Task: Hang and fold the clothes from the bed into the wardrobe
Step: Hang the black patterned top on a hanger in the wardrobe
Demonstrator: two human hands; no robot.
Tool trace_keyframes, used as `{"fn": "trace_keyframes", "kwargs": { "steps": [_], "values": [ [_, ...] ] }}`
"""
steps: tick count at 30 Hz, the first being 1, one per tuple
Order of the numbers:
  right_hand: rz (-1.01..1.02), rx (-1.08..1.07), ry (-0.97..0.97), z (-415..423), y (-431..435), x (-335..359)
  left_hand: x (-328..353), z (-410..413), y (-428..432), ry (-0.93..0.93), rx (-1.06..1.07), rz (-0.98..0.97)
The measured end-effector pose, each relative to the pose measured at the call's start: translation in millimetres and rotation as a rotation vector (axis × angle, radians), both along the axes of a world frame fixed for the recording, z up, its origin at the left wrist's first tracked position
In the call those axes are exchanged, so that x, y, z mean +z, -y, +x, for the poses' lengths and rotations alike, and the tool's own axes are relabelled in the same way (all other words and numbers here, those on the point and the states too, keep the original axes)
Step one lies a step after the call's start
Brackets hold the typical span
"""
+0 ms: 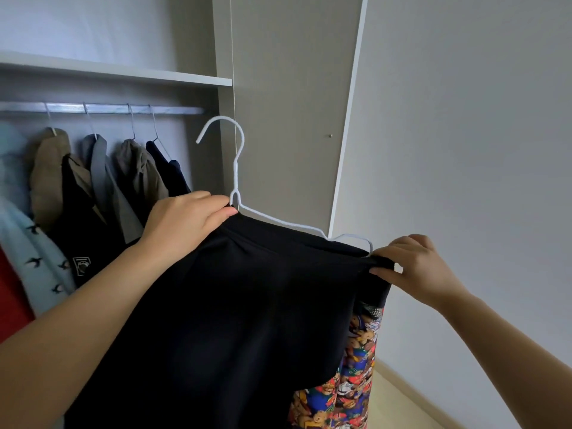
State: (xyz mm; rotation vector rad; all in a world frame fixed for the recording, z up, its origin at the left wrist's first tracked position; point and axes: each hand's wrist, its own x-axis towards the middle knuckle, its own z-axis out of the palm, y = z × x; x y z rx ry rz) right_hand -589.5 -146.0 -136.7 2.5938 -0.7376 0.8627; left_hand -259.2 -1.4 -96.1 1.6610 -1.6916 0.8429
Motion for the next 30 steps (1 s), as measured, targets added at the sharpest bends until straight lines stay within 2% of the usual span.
{"fn": "trace_keyframes", "kwargs": {
  "steps": [7,11,16,20,24,28,30],
  "values": [
    [-0.045,0.036,0.018,8,0,6,-5,-3,-12,0.033,-0.065,0.028],
    [-0.033,0.037,0.027,12,-3,8,-9,3,-16,0.126,-0.051,0.013],
    [-0.063,0.191,0.036,29,-13,18,-17,2,-14,0.092,-0.009,0.022],
    [0.251,0.126,0.230,51,-17,20,-16,-21,-8,-0.008,-0.034,0.008],
    [0.340,0.081,0.334,43,-10,13,-15,-25,-7,-0.101,-0.082,0.004],
    [0.692,0.062,0.441,39,-8,11,-11,-30,-6,-0.152,-0.120,0.029],
    [0.729,0.024,0.452,42,-9,8,-9,-34,-3,-0.168,-0.123,0.045]
  ]
}}
